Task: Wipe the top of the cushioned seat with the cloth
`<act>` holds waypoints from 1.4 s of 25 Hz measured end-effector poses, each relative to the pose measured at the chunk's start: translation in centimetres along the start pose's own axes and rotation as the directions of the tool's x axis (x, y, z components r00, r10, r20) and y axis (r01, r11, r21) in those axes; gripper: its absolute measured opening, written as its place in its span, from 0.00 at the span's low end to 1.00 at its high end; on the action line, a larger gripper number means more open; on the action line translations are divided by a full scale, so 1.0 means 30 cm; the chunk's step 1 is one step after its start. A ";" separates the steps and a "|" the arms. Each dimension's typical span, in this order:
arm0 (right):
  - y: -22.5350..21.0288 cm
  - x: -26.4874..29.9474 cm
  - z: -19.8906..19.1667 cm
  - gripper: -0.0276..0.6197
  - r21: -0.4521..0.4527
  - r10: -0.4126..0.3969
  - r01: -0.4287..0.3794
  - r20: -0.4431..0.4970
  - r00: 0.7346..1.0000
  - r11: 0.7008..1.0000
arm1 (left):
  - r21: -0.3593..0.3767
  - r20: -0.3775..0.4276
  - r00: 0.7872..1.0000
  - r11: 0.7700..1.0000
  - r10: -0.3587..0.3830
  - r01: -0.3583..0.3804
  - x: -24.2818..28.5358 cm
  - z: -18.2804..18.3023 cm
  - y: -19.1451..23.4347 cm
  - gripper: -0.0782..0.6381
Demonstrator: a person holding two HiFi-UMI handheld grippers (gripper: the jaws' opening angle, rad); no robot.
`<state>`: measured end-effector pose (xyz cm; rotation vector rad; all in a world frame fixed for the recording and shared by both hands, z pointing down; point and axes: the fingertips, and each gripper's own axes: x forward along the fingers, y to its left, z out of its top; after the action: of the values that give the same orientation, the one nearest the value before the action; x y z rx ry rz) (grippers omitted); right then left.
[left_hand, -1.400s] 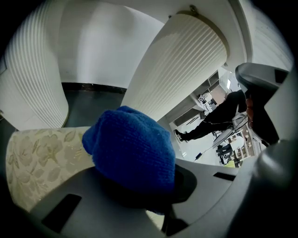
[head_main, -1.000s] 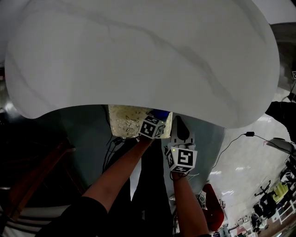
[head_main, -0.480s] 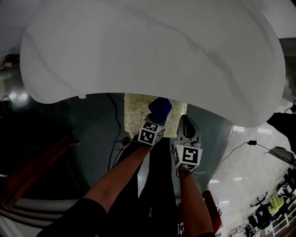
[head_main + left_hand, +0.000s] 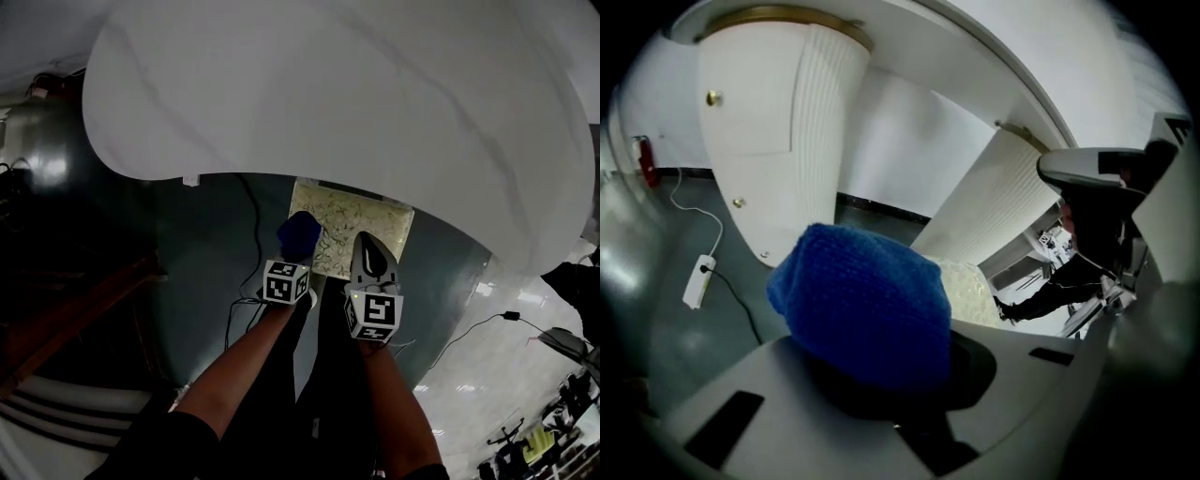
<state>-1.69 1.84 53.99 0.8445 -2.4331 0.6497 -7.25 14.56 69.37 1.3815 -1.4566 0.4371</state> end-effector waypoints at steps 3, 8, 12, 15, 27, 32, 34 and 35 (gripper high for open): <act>0.051 0.043 -0.005 0.10 0.004 0.037 -0.037 -0.005 0.999 0.999 | -0.013 -0.008 0.999 0.999 0.048 -0.048 -0.007 -0.026 0.087 0.16; 0.106 0.049 -0.030 0.10 0.019 0.061 -0.061 -0.017 0.998 0.998 | -0.012 -0.058 0.995 0.997 0.081 -0.082 0.011 -0.086 0.176 0.16; 0.107 0.046 -0.084 0.10 0.024 0.058 -0.057 -0.033 0.998 0.998 | -0.004 -0.090 0.992 0.996 0.085 -0.085 0.033 -0.106 0.213 0.16; 0.090 0.044 -0.111 0.10 0.035 0.044 -0.043 -0.044 0.998 0.998 | 0.043 -0.120 0.990 0.997 0.068 -0.064 0.063 -0.131 0.215 0.16; 0.016 0.044 -0.114 0.10 0.050 -0.005 0.006 -0.032 0.999 0.999 | 0.123 -0.142 0.987 0.991 0.069 -0.052 0.089 -0.135 0.210 0.16; 0.006 0.033 -0.115 0.10 0.067 -0.009 0.011 -0.031 0.999 0.998 | 0.065 -0.159 0.987 0.998 0.025 -0.015 0.104 -0.136 0.147 0.16; -0.003 0.028 -0.117 0.10 0.068 -0.015 0.017 -0.030 0.999 0.998 | 0.087 -0.172 0.984 0.996 0.041 -0.026 0.112 -0.138 0.140 0.16; -0.010 0.024 -0.119 0.10 0.064 -0.017 0.018 -0.029 0.999 0.998 | 0.094 -0.173 0.984 0.995 0.045 -0.029 0.117 -0.136 0.138 0.16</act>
<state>-1.01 3.36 57.23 0.8752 -2.3880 0.7323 -8.53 17.23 75.47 1.3529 -1.3341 0.6398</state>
